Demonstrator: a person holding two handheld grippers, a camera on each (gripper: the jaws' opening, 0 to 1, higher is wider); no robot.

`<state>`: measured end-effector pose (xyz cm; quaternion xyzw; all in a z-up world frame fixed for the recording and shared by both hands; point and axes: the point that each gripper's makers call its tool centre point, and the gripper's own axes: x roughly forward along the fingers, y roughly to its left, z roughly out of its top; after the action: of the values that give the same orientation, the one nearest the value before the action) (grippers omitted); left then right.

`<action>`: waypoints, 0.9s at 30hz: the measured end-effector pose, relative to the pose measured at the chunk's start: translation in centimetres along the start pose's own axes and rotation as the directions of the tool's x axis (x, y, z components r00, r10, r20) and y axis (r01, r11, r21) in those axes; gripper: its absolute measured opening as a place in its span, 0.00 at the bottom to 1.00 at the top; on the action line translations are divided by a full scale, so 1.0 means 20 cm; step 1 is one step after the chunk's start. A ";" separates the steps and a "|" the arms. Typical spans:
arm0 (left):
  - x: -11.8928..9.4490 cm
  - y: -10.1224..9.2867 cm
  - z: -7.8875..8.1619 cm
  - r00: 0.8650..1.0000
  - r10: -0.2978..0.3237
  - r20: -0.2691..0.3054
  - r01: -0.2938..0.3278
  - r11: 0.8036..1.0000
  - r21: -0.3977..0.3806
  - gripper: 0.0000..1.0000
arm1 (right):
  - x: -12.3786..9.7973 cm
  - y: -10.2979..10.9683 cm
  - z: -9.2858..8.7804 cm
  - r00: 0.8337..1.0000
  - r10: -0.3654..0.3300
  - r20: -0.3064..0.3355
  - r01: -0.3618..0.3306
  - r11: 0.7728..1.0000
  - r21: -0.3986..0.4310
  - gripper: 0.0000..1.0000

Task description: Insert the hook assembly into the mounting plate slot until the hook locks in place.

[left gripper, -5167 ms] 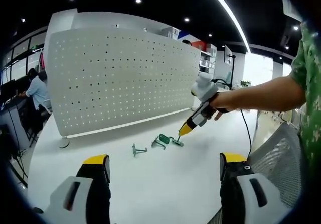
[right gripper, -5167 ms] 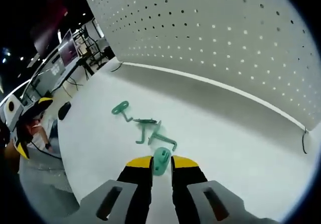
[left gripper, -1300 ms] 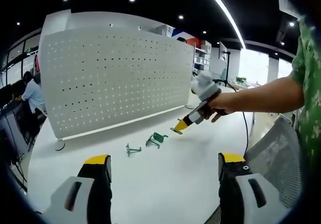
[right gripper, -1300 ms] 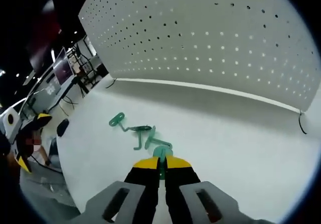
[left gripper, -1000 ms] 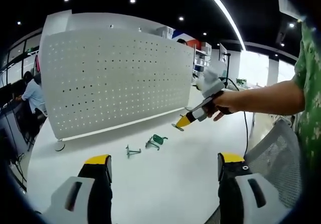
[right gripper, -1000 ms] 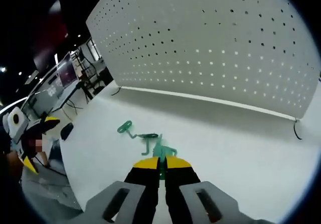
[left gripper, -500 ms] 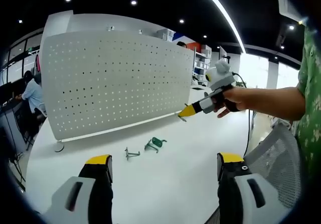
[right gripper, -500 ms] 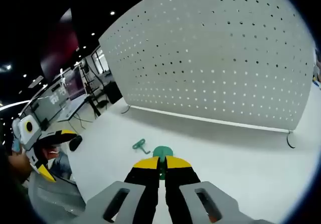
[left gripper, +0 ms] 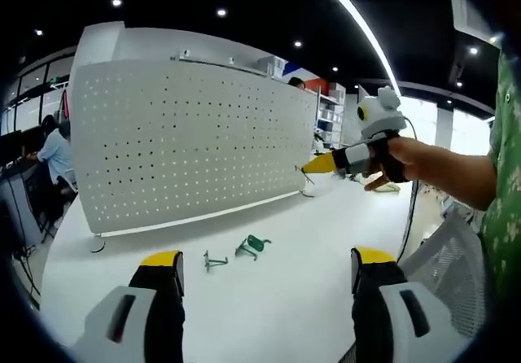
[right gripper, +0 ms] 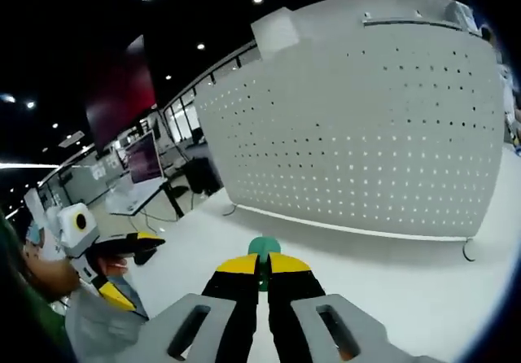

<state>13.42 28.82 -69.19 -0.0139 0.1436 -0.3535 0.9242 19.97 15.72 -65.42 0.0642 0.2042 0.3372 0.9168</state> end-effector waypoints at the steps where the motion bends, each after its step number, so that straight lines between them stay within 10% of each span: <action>1: 0.01 -0.01 0.02 1.000 -0.005 0.009 0.005 1.000 -0.002 0.86 | -0.01 0.02 0.02 1.000 0.004 0.010 -0.004 1.000 -0.004 0.01; 21: 0.11 -0.16 0.34 0.981 -0.111 0.160 0.114 0.993 -0.009 0.78 | -0.14 0.20 0.20 0.989 0.051 0.138 -0.044 0.998 -0.054 0.01; 27: 0.13 -0.23 0.41 0.962 -0.183 0.205 0.181 0.983 0.027 0.60 | -0.15 0.23 0.24 0.985 0.059 0.161 -0.050 0.997 -0.064 0.01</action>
<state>14.47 23.09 -61.46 -0.0600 0.0438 -0.4340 0.8979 17.11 17.42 -58.92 0.0696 0.1168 0.3618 0.9223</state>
